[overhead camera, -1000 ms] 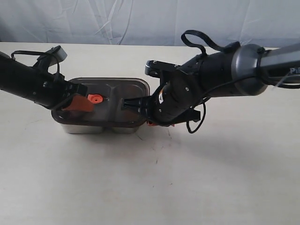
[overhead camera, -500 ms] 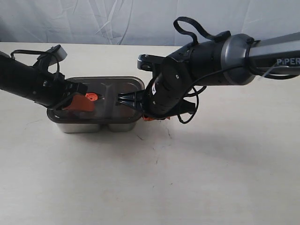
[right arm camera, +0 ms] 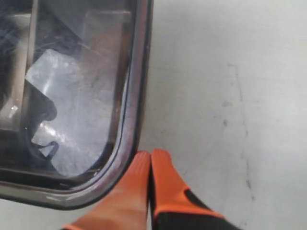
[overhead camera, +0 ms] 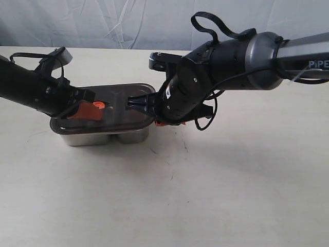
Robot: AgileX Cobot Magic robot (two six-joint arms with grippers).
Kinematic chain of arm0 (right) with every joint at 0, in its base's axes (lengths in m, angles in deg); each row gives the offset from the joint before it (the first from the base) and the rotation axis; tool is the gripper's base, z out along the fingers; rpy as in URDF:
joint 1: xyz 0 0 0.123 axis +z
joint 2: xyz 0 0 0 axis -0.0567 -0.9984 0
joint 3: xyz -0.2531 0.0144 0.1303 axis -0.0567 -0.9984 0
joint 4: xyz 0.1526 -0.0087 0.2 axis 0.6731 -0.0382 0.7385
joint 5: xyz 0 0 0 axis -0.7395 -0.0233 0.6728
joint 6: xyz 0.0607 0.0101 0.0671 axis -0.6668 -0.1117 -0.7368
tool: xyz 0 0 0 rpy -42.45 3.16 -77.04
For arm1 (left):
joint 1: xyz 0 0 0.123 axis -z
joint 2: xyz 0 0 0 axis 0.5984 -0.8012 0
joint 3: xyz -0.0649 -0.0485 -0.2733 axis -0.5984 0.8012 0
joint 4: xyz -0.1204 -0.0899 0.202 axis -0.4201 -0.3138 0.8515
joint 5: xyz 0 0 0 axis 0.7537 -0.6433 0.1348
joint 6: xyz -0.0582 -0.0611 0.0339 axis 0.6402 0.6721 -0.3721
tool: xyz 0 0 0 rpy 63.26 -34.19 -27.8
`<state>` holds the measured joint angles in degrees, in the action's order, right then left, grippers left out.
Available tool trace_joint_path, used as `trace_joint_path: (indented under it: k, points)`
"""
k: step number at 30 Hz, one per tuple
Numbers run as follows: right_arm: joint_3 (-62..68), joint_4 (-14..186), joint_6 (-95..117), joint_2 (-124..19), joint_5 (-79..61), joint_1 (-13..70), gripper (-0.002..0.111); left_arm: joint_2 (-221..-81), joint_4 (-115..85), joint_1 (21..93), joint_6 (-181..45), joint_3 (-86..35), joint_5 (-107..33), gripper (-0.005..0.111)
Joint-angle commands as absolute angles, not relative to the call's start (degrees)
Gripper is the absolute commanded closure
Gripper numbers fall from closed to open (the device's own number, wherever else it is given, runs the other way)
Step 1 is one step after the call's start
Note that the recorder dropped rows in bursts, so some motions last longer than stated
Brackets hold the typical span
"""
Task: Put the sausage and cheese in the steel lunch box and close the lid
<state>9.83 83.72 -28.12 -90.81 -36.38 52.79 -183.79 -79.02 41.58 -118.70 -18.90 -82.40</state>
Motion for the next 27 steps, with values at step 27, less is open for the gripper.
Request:
trace_joint_path:
  k: [27]
  points:
    - [10.4, 80.7, -27.5, -89.9, -42.0, 53.0, 0.109, -172.0, -74.7, 33.0, -116.4, -18.9, -78.1, 0.107]
